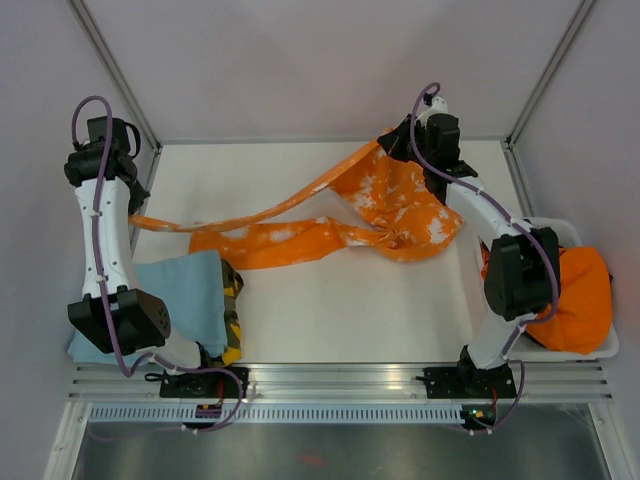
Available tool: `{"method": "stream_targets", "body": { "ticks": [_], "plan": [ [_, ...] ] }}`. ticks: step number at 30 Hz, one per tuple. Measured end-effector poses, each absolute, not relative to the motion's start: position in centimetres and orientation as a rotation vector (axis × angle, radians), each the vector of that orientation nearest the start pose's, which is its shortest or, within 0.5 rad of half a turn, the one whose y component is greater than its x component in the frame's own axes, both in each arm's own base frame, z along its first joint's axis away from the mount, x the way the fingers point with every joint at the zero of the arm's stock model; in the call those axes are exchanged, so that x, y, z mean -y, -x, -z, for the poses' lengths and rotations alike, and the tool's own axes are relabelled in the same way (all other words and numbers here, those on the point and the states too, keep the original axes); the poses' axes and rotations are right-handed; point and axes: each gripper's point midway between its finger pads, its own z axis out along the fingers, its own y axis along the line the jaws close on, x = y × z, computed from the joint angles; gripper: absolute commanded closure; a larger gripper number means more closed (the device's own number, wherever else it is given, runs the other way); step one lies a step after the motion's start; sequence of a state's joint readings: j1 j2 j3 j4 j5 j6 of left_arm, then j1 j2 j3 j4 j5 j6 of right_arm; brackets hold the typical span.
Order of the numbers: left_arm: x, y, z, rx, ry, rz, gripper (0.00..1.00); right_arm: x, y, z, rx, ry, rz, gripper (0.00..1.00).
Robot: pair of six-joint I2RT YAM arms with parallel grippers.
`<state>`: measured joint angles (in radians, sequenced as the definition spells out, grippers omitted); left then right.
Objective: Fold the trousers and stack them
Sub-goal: Flatten the trousers out
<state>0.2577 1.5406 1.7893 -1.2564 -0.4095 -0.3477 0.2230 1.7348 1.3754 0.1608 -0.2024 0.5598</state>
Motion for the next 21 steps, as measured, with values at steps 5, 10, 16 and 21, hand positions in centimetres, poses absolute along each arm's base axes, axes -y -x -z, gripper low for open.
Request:
{"method": "stream_targets", "body": {
  "ticks": [5,10,16,21],
  "plan": [
    [-14.3,-31.5,-25.1,-2.458,0.881,-0.525,0.98,-19.8,-55.2,-21.5,-1.935,-0.141,-0.801,1.00],
    [-15.9,-36.7,-20.1,-2.569,0.892,-0.558,0.98,-21.0,-58.4,-15.0,-2.073,-0.164,-0.812,1.00],
    [-17.5,-42.3,-12.6,-2.580,1.100,-0.511,0.98,-22.3,-62.3,-12.1,-2.110,-0.181,-0.828,1.00],
    [-17.1,-44.3,-10.9,-2.424,1.364,-0.402,0.98,-23.3,-64.9,-11.7,-2.065,-0.204,-0.871,0.75]
  ]
}}
